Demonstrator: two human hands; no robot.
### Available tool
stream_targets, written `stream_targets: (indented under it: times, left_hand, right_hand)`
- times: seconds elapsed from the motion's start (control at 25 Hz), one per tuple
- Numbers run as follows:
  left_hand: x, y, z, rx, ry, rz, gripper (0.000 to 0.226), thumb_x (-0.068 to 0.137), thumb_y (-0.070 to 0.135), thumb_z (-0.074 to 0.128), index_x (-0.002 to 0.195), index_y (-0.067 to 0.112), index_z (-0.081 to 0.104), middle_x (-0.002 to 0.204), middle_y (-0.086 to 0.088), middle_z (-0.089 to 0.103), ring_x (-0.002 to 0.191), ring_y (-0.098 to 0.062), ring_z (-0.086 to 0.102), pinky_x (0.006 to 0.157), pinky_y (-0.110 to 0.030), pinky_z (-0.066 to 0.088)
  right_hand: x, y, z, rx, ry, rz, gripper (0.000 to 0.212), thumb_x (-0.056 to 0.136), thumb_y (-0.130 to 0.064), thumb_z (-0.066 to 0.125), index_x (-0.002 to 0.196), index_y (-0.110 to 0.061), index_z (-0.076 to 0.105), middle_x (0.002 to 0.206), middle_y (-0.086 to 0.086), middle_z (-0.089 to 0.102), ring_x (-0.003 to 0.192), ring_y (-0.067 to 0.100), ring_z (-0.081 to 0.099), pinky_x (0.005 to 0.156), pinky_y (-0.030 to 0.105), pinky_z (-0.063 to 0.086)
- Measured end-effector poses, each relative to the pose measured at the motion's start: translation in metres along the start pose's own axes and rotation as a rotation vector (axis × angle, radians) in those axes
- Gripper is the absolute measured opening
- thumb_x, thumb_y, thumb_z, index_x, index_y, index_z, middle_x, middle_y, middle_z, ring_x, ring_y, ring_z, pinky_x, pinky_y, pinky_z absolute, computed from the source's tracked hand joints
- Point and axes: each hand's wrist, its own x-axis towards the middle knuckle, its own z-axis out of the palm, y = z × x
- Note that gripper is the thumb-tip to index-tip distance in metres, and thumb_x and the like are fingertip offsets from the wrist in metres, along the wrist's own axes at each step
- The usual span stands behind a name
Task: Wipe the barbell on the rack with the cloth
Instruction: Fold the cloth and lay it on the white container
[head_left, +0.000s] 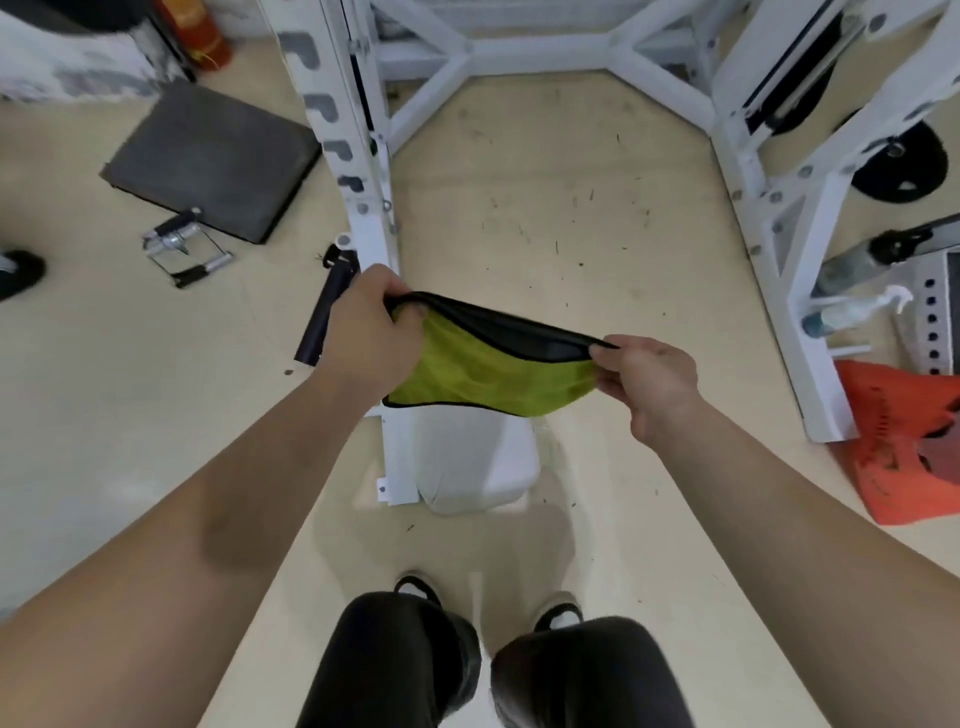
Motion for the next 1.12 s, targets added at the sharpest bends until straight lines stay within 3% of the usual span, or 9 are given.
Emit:
stream_targets:
  times: [0.08,0.32,0.44,0.52,0.6,0.72,0.84,0.96,1.12]
  left_hand:
    - [0.004,-0.039,0.03,0.045,0.043,0.071,0.006,0.098,0.019,0.056,0.103,0.015,0.058,0.089,-0.002,0.063,0.07,-0.012,0.058,0.06,-0.024,0.047]
    - [0.034,-0.159,0.112,0.022,0.12,0.109,0.003,0.099,0.016,0.053,0.099,0.013,0.055,0.079,0.003,0.056,0.059,-0.003,0.05,0.054,-0.016,0.043]
    - [0.049,-0.196,0.134,-0.014,0.129,0.137,0.006,0.1,0.02,0.054,0.1,0.014,0.055,0.076,0.001,0.056,0.057,-0.009,0.047,0.054,-0.022,0.042]
    - [0.053,-0.211,0.141,0.004,0.166,0.182,0.007,0.099,0.02,0.055,0.099,0.013,0.055,0.076,0.002,0.055,0.056,-0.007,0.045,0.049,-0.014,0.038]
    - [0.053,-0.217,0.14,0.028,0.193,0.185,0.008,0.098,0.02,0.055,0.1,0.012,0.056,0.08,0.003,0.057,0.058,-0.006,0.046,0.052,-0.015,0.039]
    - [0.04,-0.215,0.13,0.022,0.189,0.167,0.011,0.098,0.023,0.055,0.098,0.013,0.057,0.08,0.004,0.057,0.062,-0.009,0.048,0.059,-0.026,0.041]
    - [0.03,-0.21,0.118,-0.038,0.092,0.116,0.013,0.097,0.031,0.055,0.092,0.02,0.059,0.08,0.005,0.058,0.07,-0.013,0.052,0.066,-0.032,0.042]
    - [0.03,-0.207,0.106,-0.161,0.021,0.055,0.014,0.096,0.031,0.056,0.091,0.019,0.06,0.082,-0.001,0.059,0.075,-0.019,0.055,0.07,-0.036,0.045]
    - [0.044,-0.212,0.102,-0.2,-0.106,-0.081,0.009,0.096,0.024,0.06,0.091,0.016,0.059,0.073,-0.004,0.053,0.059,-0.019,0.049,0.051,-0.027,0.036]
  right_hand:
    - [0.034,0.032,0.006,0.068,0.012,0.007,0.021,0.086,0.005,0.071,0.106,-0.003,0.073,0.098,0.02,0.074,0.074,0.027,0.071,0.082,0.037,0.064]
    - [0.135,0.111,0.02,0.26,-0.091,-0.009,0.019,0.093,-0.001,0.052,0.1,-0.003,0.069,0.081,0.015,0.062,0.067,0.026,0.066,0.071,0.036,0.063]
    - [0.166,0.135,0.028,0.35,-0.208,-0.126,0.027,0.089,0.008,0.05,0.108,0.001,0.068,0.092,0.017,0.064,0.081,0.028,0.068,0.088,0.038,0.062]
    - [0.176,0.153,0.033,0.13,-0.169,-0.33,0.029,0.083,0.007,0.065,0.109,-0.005,0.071,0.096,0.012,0.069,0.084,0.023,0.068,0.086,0.031,0.06]
    - [0.179,0.165,0.038,-0.235,-0.036,-0.569,0.023,0.079,-0.005,0.081,0.099,-0.014,0.074,0.084,0.0,0.07,0.07,0.012,0.063,0.069,0.024,0.052]
    - [0.169,0.157,0.045,-0.325,0.01,-0.741,0.006,0.084,-0.018,0.076,0.083,-0.016,0.07,0.08,0.004,0.066,0.065,0.012,0.054,0.065,0.025,0.043]
    - [0.16,0.145,0.048,-0.081,-0.154,-0.594,0.013,0.092,-0.021,0.067,0.087,-0.017,0.055,0.089,0.008,0.056,0.078,0.021,0.051,0.075,0.035,0.046]
    - [0.155,0.146,0.049,-0.083,-0.166,-0.603,0.015,0.095,-0.02,0.064,0.086,-0.021,0.052,0.083,0.0,0.053,0.076,0.019,0.049,0.072,0.036,0.044]
    - [0.163,0.145,0.051,-0.153,-0.152,-0.586,0.011,0.087,-0.012,0.069,0.084,-0.015,0.059,0.083,0.004,0.061,0.077,0.021,0.056,0.069,0.033,0.046]
